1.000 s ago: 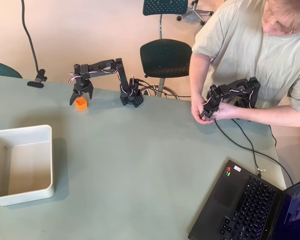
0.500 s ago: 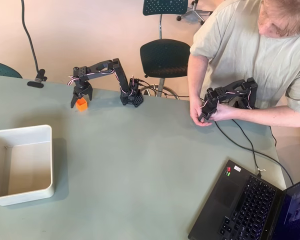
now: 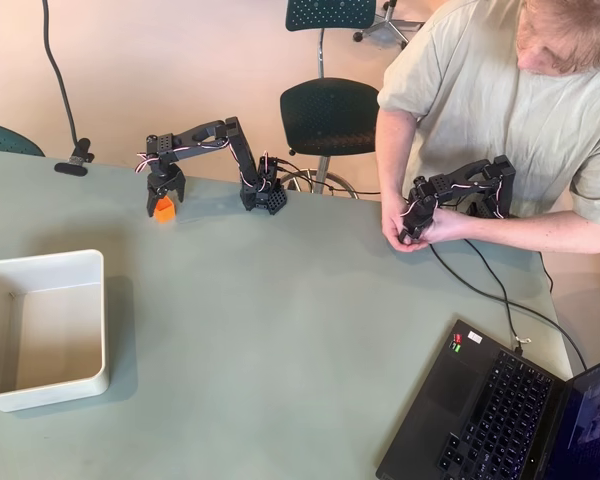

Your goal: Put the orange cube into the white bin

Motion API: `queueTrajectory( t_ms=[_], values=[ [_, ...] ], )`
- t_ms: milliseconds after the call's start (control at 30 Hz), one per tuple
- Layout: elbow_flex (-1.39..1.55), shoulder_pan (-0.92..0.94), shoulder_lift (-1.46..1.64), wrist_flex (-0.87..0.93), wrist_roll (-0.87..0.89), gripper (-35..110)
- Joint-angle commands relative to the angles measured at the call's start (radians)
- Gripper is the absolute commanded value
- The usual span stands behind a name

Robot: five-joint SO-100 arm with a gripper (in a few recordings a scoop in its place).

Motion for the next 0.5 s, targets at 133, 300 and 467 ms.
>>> queueTrajectory(
  t_ms=[133,300,467],
  values=[
    [-0.003,0.008,-0.025,-0.029,0.005,37],
    [-0.011,0.008,-0.023,-0.041,0.005,37],
    [-0.017,0.008,-0.011,-0.044,0.005,34]
  ],
)
